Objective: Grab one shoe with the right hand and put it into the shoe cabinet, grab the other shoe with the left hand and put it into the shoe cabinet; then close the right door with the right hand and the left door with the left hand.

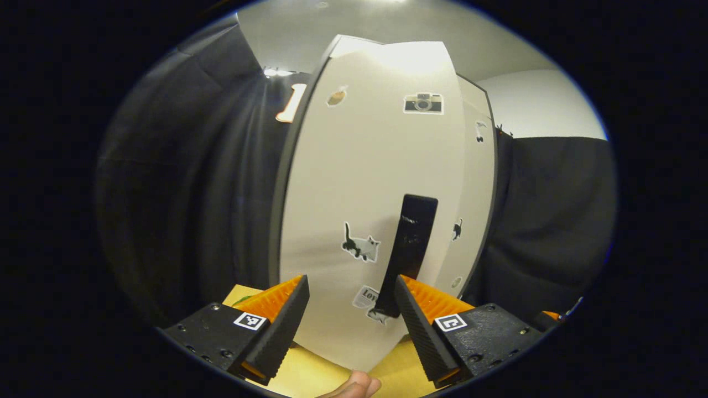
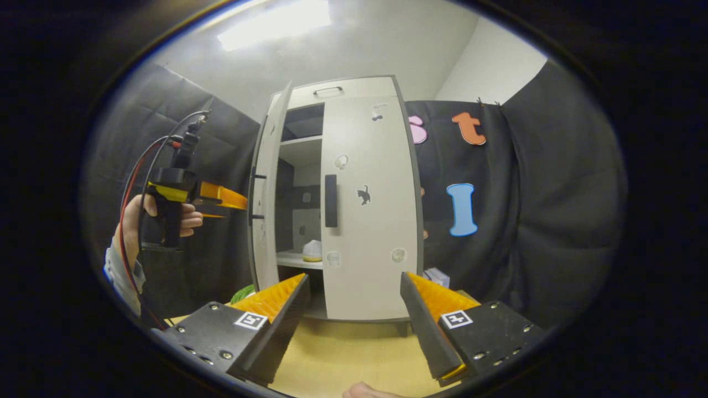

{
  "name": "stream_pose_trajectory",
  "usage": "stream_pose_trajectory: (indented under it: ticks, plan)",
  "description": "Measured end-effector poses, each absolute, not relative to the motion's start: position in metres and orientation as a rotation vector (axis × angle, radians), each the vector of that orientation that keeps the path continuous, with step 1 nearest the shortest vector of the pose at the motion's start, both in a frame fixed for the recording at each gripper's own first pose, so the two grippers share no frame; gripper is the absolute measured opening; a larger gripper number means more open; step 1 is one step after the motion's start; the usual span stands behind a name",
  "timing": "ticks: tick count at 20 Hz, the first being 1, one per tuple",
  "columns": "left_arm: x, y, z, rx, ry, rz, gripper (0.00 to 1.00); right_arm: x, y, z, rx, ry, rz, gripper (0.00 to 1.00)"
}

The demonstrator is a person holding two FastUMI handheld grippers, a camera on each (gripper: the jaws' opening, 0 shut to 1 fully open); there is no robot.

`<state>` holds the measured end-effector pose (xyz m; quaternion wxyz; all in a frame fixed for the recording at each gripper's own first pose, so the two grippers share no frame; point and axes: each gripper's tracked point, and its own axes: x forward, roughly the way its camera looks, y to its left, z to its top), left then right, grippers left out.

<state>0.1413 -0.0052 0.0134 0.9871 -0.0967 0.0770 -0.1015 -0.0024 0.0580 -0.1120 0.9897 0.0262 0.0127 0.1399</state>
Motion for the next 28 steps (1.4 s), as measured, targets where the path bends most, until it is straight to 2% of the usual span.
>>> stream_pose_trajectory:
  ticks: [5, 6, 7, 19, 28]
  plan:
    - [0.138, -0.003, 0.008, -0.143, 0.102, -0.165, 0.95, 0.003, 0.047, -0.115, 0.057, 0.042, 0.257, 0.98]
    - [0.136, -0.001, 0.008, -0.14, 0.098, -0.165, 0.9, 0.005, 0.045, -0.115, 0.055, 0.045, 0.252, 0.98]
    - [0.128, 0.002, 0.005, -0.146, 0.102, -0.163, 0.95, 0.006, 0.045, -0.115, 0.06, 0.048, 0.248, 0.98]
    - [0.029, 0.014, -0.017, -0.086, 0.074, -0.182, 0.95, 0.003, 0.049, -0.098, 0.05, 0.042, 0.192, 0.98]
    - [-0.049, 0.012, -0.077, -0.125, 0.146, -0.168, 0.95, -0.028, 0.063, -0.103, 0.04, 0.041, 0.215, 0.98]
